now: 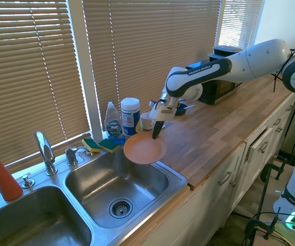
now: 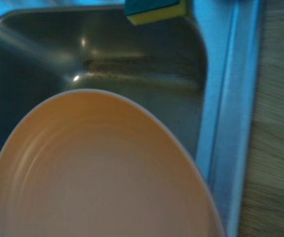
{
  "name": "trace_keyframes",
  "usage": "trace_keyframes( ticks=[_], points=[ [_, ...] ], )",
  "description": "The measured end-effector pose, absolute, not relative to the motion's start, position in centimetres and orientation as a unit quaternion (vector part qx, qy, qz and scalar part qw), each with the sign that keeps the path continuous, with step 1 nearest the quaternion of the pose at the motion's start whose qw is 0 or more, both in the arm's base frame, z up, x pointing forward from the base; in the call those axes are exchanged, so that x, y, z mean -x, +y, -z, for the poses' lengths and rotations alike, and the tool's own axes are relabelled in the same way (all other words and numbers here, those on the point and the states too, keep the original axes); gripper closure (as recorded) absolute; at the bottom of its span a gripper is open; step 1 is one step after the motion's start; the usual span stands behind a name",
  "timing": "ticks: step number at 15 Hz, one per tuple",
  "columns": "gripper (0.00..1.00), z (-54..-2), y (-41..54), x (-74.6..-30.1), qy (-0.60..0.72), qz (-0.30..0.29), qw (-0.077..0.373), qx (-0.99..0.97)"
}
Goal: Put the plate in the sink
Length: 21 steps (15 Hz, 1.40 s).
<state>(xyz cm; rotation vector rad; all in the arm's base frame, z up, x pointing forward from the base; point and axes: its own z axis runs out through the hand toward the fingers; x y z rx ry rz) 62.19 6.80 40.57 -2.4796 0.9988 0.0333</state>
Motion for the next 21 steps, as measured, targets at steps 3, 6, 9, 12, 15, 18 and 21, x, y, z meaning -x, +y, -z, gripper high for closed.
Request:
trace_keyframes(
  ticks=[3,6,9,12,15,18,21],
  points=[
    [1.00,-39.1,11.2,-64.4,0.335,0.003,0.212,0.918],
    [1.00,-37.4,16.1,-66.0,0.301,0.009,0.191,0.934],
    [1.00,-35.2,20.6,-67.2,0.277,0.010,0.170,0.946],
    [1.00,-31.6,23.1,-68.6,0.260,-0.003,0.150,0.954],
    [1.00,-26.9,24.8,-70.1,0.253,-0.026,0.123,0.959],
    [0.00,-24.5,26.6,-71.3,0.253,-0.040,0.107,0.961],
    [0.00,-24.7,27.5,-72.1,0.252,-0.042,0.105,0.961]
  ],
)
